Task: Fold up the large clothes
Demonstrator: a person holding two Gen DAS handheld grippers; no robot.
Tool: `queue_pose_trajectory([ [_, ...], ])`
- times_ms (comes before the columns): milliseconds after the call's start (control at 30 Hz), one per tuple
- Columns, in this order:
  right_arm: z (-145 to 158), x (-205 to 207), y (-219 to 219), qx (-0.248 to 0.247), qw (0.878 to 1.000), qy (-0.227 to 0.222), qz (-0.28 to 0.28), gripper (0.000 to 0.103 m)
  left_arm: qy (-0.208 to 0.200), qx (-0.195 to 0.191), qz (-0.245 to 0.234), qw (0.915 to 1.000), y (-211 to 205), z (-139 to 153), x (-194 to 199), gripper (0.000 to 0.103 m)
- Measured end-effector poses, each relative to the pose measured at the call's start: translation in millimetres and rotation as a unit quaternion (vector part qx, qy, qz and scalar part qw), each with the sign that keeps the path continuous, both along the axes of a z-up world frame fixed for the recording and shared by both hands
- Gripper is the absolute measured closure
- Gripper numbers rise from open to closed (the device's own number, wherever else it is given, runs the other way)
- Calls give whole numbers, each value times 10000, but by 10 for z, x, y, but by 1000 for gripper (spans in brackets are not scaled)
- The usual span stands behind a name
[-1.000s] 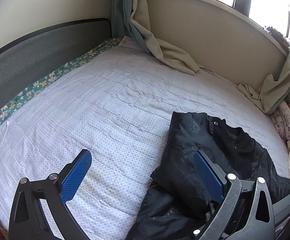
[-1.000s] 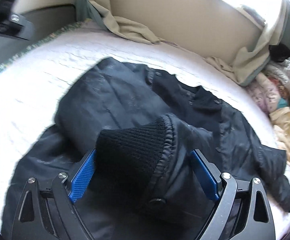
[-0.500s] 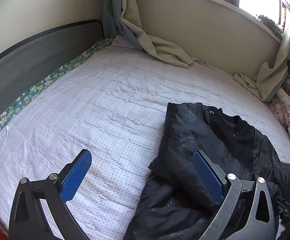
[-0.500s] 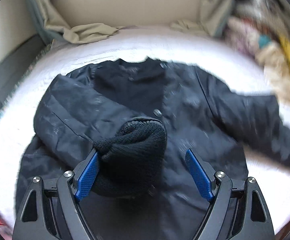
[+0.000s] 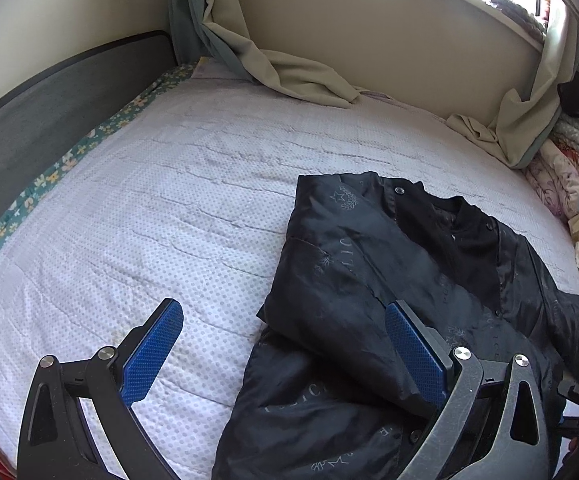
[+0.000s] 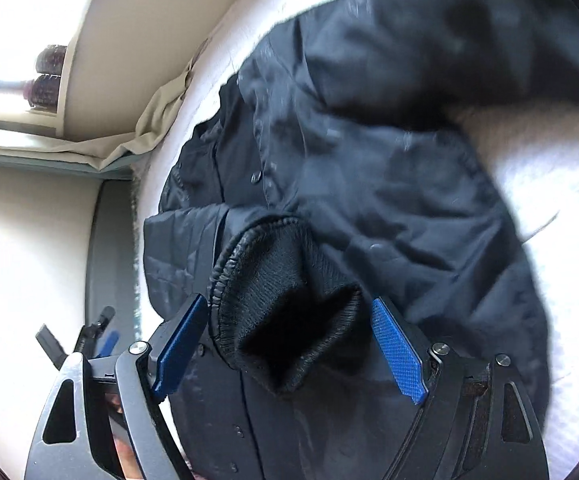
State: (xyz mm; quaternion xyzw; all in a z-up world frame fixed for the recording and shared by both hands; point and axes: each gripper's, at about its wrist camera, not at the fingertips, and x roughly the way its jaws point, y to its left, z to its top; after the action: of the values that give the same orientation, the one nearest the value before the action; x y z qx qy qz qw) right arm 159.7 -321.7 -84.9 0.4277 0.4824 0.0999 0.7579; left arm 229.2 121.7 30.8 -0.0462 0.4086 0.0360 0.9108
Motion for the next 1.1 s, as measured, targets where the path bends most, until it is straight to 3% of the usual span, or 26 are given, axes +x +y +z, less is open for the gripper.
queue_pose_trajectory([
  [67, -10, 62, 50, -70, 9999, 11, 78, 29, 6, -42, 5, 10000, 13, -2, 1, 0],
  [167, -3, 201, 158, -197, 9992, 27, 334, 53, 15, -109, 26, 9999, 30, -1, 3, 0],
  [233, 21, 277, 207, -305, 9983, 5, 503, 76, 15, -150, 50, 9999, 50, 2, 4, 0],
  [300, 63, 396, 276, -640, 9957, -11, 666, 84, 11, -184, 70, 9998, 68, 4, 3, 0],
  [600, 267, 976, 385, -1764, 9760, -405, 1213, 88, 132, 88, 50, 9999, -13, -84, 92, 0],
  [833, 220, 1223, 449, -1722, 9716, -595, 1509, 88, 228, 527, -328, 9978, -206, -222, 408, 2],
  [933, 214, 1338, 476, -1809, 9685, -657, 1579, 88, 388, 723, -689, 9942, -389, -407, 595, 5],
  [1100, 182, 1461, 441, -1801, 9689, -606, 1588, 88, 787, 764, -716, 9914, -401, -755, 760, 5],
])
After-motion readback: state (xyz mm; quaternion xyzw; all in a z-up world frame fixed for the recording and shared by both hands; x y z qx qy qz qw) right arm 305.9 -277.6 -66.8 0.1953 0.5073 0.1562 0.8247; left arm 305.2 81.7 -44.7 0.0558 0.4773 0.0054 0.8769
